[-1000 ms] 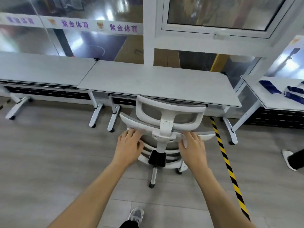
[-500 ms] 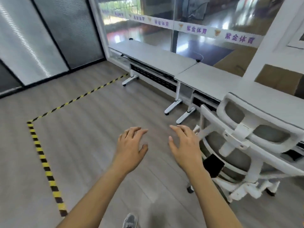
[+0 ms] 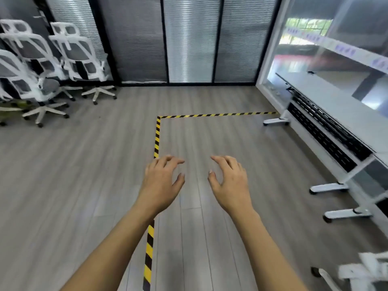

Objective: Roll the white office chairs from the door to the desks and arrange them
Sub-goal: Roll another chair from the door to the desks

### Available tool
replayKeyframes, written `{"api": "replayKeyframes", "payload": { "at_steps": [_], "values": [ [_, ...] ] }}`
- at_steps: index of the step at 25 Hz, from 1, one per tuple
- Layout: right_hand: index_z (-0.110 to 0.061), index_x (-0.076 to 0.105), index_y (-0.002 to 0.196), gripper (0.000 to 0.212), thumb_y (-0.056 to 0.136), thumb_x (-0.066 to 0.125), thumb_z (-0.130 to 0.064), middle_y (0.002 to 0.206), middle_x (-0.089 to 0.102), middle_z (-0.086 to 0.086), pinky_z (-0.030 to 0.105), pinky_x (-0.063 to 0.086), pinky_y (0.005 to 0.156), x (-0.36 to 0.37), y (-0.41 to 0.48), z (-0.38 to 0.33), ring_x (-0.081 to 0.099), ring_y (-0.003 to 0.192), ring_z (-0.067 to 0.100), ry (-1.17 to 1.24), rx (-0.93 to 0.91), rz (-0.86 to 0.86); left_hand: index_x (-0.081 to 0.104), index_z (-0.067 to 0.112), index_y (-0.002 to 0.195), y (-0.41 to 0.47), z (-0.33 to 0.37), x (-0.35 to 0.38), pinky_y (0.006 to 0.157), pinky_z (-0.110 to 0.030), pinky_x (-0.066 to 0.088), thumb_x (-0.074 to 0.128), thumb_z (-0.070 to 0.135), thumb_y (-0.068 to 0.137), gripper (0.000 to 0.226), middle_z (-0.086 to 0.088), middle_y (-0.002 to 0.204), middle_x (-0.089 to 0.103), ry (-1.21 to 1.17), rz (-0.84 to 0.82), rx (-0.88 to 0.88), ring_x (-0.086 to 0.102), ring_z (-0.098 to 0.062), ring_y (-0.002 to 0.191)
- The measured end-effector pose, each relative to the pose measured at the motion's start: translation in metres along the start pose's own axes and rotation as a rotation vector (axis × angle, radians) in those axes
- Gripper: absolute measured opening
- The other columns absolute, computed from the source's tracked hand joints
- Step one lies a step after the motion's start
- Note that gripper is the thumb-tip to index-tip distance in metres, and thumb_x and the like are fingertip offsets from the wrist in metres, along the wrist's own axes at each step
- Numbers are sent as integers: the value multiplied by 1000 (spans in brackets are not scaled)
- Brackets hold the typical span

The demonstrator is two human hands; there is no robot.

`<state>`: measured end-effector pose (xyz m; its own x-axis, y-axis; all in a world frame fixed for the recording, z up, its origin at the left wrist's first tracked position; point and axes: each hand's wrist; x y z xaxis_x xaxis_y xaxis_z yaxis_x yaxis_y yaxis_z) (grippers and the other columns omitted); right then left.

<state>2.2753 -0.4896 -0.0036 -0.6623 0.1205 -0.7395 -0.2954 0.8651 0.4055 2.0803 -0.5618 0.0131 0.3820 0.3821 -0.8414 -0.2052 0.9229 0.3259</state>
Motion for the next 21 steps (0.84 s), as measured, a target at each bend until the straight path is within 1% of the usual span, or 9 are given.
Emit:
{"api": "replayKeyframes", "payload": {
  "at_steps": [2, 4, 8, 10, 14, 17, 19, 21],
  "values": [
    [-27, 57, 132, 39, 94, 59, -30, 123, 55, -7, 29, 36, 99, 61, 27, -63, 51, 113, 15, 38, -79, -54, 56, 31, 128, 1, -72, -40, 101, -38, 34, 55, 35, 96, 33, 6, 130, 55, 23, 52, -88, 45, -19, 123],
    [-27, 57, 133, 39, 94, 59, -29, 123, 54, -8, 26, 34, 97, 121, 49, -126, 51, 112, 14, 73, -118, -119, 57, 31, 127, 2, -145, -79, 99, -36, 33, 54, 35, 96, 32, 7, 128, 55, 60, 93, -160, 46, -20, 121],
    [-28, 55, 134, 38, 96, 57, -31, 124, 54, -9, 31, 39, 99, 217, 93, -225, 50, 115, 11, 121, -220, -218, 55, 32, 128, 9, -262, -132, 97, -36, 34, 53, 38, 96, 32, 7, 127, 54, 83, 154, -271, 47, -20, 120],
    [-29, 54, 135, 39, 96, 56, -32, 125, 54, -9, 31, 39, 100, 261, 117, -263, 50, 115, 12, 118, -276, -269, 54, 33, 128, 18, -314, -149, 99, -35, 33, 53, 38, 96, 33, 8, 128, 53, 90, 177, -325, 47, -19, 119],
    [-29, 56, 133, 39, 94, 56, -34, 120, 56, -10, 34, 43, 99, 359, 181, -328, 53, 112, 13, 160, -358, -320, 54, 34, 127, 52, -422, -172, 100, -37, 35, 53, 39, 94, 33, 8, 128, 53, 109, 200, -426, 48, -19, 118],
    [-30, 55, 133, 39, 94, 57, -33, 121, 56, -10, 36, 43, 101, 436, 240, -370, 53, 114, 13, 213, -391, -350, 54, 35, 126, 97, -503, -189, 102, -35, 32, 51, 40, 95, 32, 10, 128, 53, 137, 199, -473, 46, -17, 118],
    [-30, 55, 134, 39, 95, 57, -33, 121, 55, -9, 38, 45, 101, 491, 290, -405, 54, 113, 14, 255, -404, -389, 55, 34, 126, 136, -560, -206, 99, -33, 30, 50, 40, 95, 32, 11, 129, 53, 149, 202, -521, 46, -16, 118],
    [-30, 54, 134, 39, 96, 56, -34, 122, 54, -9, 38, 44, 102, 540, 337, -446, 54, 111, 14, 287, -439, -412, 55, 34, 125, 171, -614, -228, 98, -35, 33, 44, 45, 93, 36, 11, 128, 53, 195, 201, -545, 48, -18, 116]
  ]
}}
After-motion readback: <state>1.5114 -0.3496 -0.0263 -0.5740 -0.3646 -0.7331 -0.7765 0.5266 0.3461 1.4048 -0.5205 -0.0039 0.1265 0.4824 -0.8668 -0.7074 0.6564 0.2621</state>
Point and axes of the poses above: each hand's wrist, its own y-axis towards the middle knuckle, its own x-axis out of the palm, z = x × y
